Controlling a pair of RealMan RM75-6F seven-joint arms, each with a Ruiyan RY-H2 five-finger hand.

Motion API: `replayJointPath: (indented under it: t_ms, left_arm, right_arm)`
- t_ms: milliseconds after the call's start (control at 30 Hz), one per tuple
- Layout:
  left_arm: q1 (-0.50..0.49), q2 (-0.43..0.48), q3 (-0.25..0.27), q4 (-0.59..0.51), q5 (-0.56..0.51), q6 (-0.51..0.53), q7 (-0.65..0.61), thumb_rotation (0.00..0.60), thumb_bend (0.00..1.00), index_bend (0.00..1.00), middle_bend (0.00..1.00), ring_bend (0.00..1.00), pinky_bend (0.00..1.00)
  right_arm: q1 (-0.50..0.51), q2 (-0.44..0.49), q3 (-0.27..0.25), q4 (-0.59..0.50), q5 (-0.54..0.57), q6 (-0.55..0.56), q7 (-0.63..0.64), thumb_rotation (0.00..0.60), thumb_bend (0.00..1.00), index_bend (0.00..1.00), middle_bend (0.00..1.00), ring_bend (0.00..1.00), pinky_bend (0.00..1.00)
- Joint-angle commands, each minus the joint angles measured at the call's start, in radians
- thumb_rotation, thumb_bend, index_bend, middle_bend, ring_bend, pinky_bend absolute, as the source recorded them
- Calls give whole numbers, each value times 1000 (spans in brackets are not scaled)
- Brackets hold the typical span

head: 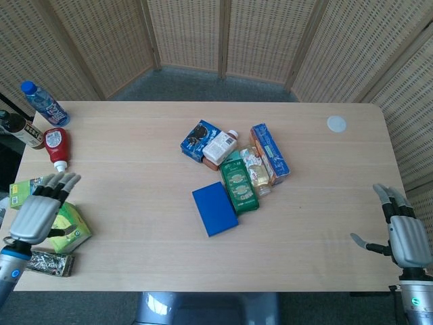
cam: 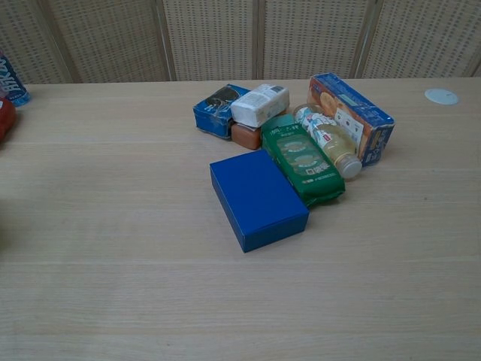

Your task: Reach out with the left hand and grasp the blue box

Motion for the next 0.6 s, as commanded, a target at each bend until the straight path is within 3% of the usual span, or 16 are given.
replayJointPath:
  t_ms: [33,233,600]
  left_arm:
    - [-164,-22,-13,62,174,-141,-60,600,0,0,0,0,0]
    - [-336,-122,-19,152,303,-260,-72,600,0,0,0,0,0]
    - [-554,-316,-19,294,362,-426,-40,600,0,0,0,0,0]
  right_arm:
    - [1,1,3,2,7,-2,4,525,0,0,0,0,0]
    - [1,9,12,7,23,-5,30,526,0,0,0,0,0]
    - [-4,18,38,27,56,16,39,525,0,0,0,0,0]
